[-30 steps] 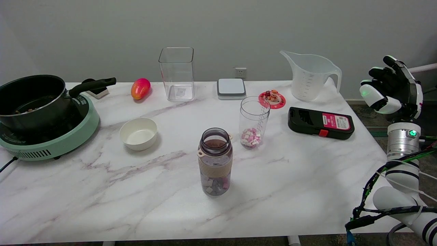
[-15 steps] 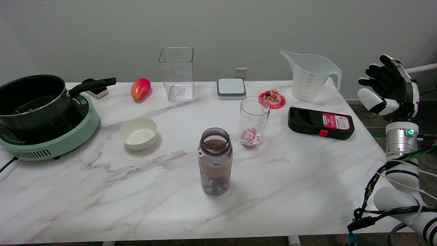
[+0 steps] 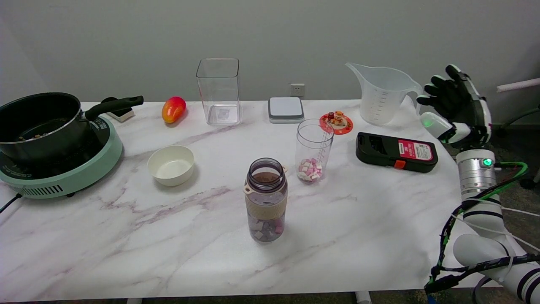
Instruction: Pick up the measuring cup.
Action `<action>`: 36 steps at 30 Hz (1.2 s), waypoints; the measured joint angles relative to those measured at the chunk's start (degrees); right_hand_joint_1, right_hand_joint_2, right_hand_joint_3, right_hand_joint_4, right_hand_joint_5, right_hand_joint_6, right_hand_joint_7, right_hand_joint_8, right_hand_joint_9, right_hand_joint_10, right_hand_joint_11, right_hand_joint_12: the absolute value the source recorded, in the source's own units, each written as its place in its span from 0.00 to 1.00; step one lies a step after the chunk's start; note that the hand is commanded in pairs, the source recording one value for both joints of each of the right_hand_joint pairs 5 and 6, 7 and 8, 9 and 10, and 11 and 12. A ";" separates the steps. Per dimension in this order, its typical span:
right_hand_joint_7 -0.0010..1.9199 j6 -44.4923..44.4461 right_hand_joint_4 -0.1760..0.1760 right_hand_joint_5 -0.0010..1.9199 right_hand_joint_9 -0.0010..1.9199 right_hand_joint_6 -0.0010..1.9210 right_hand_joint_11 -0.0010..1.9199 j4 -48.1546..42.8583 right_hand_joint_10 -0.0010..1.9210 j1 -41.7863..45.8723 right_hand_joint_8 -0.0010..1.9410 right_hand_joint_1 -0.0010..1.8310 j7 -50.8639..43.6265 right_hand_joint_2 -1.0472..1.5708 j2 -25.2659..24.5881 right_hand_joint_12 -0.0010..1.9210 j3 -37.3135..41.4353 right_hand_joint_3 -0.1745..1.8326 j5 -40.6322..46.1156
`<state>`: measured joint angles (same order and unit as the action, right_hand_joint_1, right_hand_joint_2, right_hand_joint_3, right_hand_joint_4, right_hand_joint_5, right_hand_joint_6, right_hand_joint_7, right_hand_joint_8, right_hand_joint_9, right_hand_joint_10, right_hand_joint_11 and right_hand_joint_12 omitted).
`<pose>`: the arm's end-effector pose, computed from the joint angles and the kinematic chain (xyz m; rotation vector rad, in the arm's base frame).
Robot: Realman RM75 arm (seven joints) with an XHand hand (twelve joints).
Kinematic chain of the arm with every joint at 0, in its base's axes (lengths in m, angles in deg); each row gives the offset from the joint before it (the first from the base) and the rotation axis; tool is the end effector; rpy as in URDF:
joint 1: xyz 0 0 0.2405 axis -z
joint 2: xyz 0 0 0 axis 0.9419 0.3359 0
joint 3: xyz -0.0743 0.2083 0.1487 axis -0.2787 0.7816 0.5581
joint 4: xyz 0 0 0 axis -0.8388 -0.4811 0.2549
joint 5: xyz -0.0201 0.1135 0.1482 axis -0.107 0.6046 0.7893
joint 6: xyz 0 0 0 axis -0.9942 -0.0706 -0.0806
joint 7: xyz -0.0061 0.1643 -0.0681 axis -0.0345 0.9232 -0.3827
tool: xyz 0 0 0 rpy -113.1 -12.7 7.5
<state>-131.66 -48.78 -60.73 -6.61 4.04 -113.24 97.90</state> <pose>-0.2299 -0.2643 0.5201 1.0892 -0.5793 1.7042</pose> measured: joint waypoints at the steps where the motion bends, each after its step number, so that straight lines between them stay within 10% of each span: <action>1: 0.29 0.21 0.50 0.18 0.32 0.18 0.42 -0.30 0.32 0.00 0.29 0.67 0.05 0.28 -0.04 0.42 -0.47 0.60 -0.14; 36: 0.22 8.81 0.50 0.08 0.25 0.08 0.33 -1.17 0.24 0.61 0.22 0.68 7.40 0.09 1.14 0.33 -2.29 0.66 -20.30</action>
<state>-122.85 -49.95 -60.11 0.79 5.19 -115.53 77.60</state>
